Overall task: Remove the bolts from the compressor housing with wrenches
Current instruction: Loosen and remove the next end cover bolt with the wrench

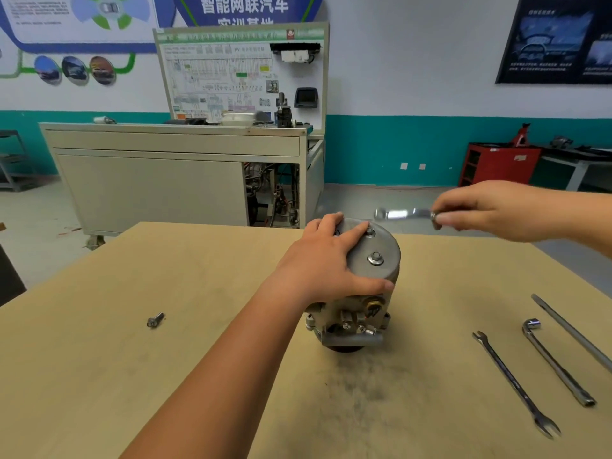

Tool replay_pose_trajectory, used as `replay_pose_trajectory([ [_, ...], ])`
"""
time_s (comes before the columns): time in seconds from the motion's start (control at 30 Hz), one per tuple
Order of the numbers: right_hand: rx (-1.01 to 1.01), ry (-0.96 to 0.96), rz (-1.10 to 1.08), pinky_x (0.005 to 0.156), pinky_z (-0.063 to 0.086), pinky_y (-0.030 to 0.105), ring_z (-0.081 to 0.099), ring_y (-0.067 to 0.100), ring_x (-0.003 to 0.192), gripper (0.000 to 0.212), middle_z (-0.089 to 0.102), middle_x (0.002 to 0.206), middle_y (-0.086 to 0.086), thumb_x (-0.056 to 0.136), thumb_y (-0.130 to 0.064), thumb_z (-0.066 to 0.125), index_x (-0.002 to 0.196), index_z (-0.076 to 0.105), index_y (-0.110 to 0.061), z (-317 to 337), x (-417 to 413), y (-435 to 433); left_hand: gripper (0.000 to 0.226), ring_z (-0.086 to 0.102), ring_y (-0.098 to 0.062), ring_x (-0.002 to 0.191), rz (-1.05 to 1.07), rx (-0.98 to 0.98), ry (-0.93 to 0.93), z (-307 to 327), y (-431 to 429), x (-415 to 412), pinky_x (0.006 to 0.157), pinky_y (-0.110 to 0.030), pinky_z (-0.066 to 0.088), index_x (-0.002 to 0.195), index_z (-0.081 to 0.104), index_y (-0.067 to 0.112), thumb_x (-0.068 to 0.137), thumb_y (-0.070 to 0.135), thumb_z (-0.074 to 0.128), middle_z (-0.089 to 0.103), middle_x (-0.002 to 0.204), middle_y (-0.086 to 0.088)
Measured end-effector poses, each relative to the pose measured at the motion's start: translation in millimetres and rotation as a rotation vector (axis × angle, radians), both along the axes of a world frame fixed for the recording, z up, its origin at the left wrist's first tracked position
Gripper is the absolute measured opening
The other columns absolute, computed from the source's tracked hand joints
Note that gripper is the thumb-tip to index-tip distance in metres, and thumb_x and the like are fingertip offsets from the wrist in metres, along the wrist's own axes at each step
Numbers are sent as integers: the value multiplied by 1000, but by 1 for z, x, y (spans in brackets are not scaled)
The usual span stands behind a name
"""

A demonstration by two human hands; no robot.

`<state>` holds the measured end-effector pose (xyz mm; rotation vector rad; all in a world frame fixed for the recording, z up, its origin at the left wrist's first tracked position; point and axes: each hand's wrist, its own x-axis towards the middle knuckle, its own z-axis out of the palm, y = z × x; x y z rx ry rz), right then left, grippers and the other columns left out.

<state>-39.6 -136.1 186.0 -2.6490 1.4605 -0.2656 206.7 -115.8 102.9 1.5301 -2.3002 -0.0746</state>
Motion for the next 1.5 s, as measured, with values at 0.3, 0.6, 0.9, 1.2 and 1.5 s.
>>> replay_pose_trajectory([
  [0.3, 497, -694, -203, 63, 59, 28, 70, 16, 59, 18, 74, 75, 7, 96, -22, 45, 97, 55, -7, -23, 38, 42, 98, 12, -19, 139, -16, -11, 12, -1, -2, 1, 112, -39, 24, 150, 19, 38, 69, 76, 59, 14, 154, 5],
  [0.6, 884, -930, -185, 40, 49, 20, 58, 11, 38, 20, 70, 66, 12, 96, -23, 44, 94, 53, -5, -43, 78, 79, 97, 11, -17, 140, -20, 0, 9, 0, -3, 1, 112, -37, 23, 151, 18, 37, 70, 73, 58, 13, 155, 4],
  [0.9, 849, -806, -189, 35, 42, 17, 51, 10, 32, 23, 64, 54, 10, 98, -23, 42, 94, 54, -3, -42, 75, 82, 95, 13, -21, 140, -21, -28, 5, -2, -3, 0, 112, -41, 25, 151, 19, 36, 72, 74, 57, 15, 155, 1],
  [1.2, 148, 299, -111, 57, 43, 16, 57, 0, 59, 22, 63, 62, -14, 88, -51, 45, 83, 59, -36, 1, 26, 32, 98, 11, -19, 141, -13, -18, -5, -1, 1, 0, 113, -40, 24, 151, 17, 38, 70, 77, 56, 14, 155, 4],
  [1.5, 9, -99, -57, 67, 44, 17, 59, -7, 78, 21, 67, 78, -18, 67, -55, 51, 83, 63, -46, 9, 0, 0, 97, 11, -20, 141, 3, -16, -24, 2, 2, -4, 112, -42, 26, 151, 17, 37, 72, 76, 56, 13, 156, 2],
])
